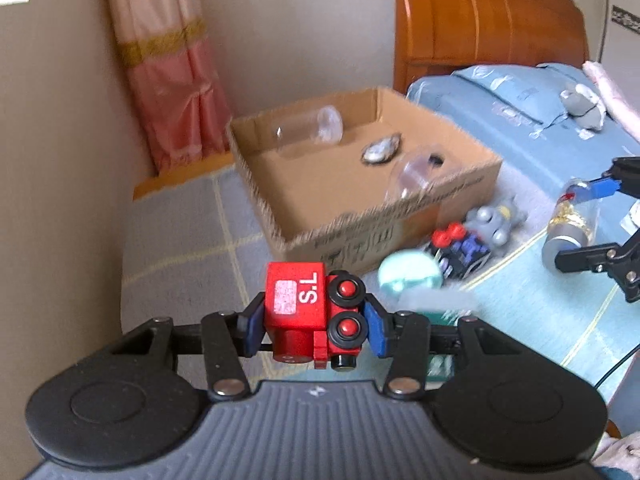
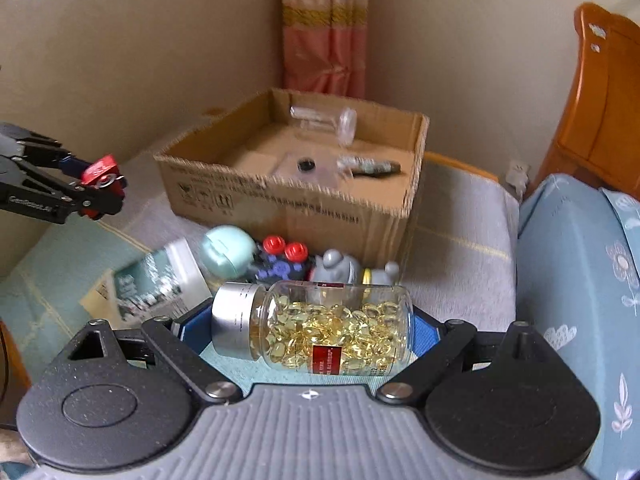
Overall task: Organize rigid objects
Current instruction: 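Carry the train and capsule bottle into the box and open both grippers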
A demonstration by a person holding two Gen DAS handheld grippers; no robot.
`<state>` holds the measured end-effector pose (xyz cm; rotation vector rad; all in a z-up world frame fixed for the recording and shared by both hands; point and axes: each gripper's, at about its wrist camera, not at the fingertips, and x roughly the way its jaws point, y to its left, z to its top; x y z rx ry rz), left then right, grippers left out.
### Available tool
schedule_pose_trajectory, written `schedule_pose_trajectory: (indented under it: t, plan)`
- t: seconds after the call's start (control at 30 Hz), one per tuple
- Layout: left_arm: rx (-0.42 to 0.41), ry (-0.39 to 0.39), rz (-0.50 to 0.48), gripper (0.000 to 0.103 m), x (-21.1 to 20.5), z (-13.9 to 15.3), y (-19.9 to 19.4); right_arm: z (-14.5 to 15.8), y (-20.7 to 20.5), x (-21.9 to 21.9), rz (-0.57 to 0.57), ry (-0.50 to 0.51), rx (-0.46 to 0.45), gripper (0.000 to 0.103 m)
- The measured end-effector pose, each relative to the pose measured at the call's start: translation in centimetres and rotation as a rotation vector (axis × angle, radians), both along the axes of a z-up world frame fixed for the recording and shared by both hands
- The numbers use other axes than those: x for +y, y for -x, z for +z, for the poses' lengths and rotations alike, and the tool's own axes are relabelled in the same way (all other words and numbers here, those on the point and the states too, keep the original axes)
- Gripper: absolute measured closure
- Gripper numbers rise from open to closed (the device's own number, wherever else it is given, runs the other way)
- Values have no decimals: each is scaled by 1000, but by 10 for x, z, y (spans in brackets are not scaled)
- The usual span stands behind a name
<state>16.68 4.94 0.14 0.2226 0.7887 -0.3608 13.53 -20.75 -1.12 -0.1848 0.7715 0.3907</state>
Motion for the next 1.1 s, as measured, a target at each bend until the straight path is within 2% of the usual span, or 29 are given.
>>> schedule_pose_trajectory:
  t: [0.23, 0.37, 0.67, 0.93, 0.97, 1.07, 1.1]
  plan:
    - [-32, 22, -52, 55, -14, 32, -23, 31, -9, -4, 37, -17, -57, 7]
    - [-38, 11, -68, 55, -25, 38, -50, 48, -24, -2, 47, -35, -94, 7]
    - [-12, -41, -68, 55, -43, 28, -110, 67, -62, -1, 56, -49, -126, 7]
    - [8, -56, -29, 54, -50, 10, -159, 67, -97, 3, 50, -42, -119, 7]
    - [6, -55, -18, 52, -50, 7, -163, 67, -101, 4, 48, -39, -119, 7]
    - [9, -42, 16, 23, -47, 1, -173, 66, -112, 5, 42, -35, -112, 7]
    - [2, -37, 24, 20, -45, 0, -173, 65, -116, 6, 39, -37, -107, 7]
